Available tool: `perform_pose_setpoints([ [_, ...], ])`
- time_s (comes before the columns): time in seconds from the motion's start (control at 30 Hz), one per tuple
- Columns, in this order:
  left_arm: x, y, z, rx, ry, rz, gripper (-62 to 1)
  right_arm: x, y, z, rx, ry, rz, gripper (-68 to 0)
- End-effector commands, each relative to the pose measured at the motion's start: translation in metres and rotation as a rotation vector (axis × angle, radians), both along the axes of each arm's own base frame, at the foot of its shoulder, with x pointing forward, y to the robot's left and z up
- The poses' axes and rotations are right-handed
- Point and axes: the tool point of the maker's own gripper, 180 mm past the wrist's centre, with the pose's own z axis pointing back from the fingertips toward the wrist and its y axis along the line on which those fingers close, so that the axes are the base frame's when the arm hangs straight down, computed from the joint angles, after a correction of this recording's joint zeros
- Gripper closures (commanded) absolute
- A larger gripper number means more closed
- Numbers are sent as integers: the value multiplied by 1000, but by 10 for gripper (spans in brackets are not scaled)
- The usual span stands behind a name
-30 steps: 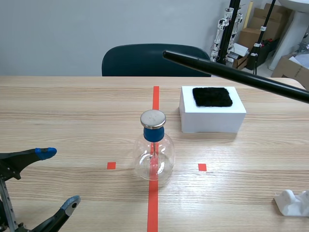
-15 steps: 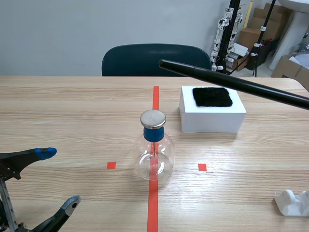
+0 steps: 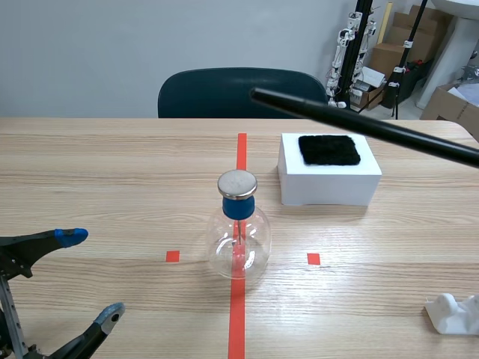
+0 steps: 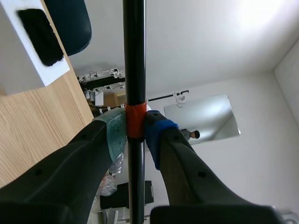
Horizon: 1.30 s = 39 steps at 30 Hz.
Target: Do the electroscope experiment. put the rod down on the box
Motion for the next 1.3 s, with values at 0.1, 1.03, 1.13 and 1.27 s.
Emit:
perform_pose_setpoints([
  [0.1, 5, 6, 9, -11, -34, 12, -623, 3, -14, 7, 74, -5, -69, 3],
  [1.03, 5, 6, 9, -12, -35, 12, -623, 41, -75, -38, 724, 408, -530, 2],
  [1.13, 5, 6, 9, -12, -35, 12, -623, 43, -75, -49, 757, 485, -569, 2],
  [1.27, 5, 6, 9, -12, -35, 12, -623, 44, -77, -61, 827, 571, -639, 2],
])
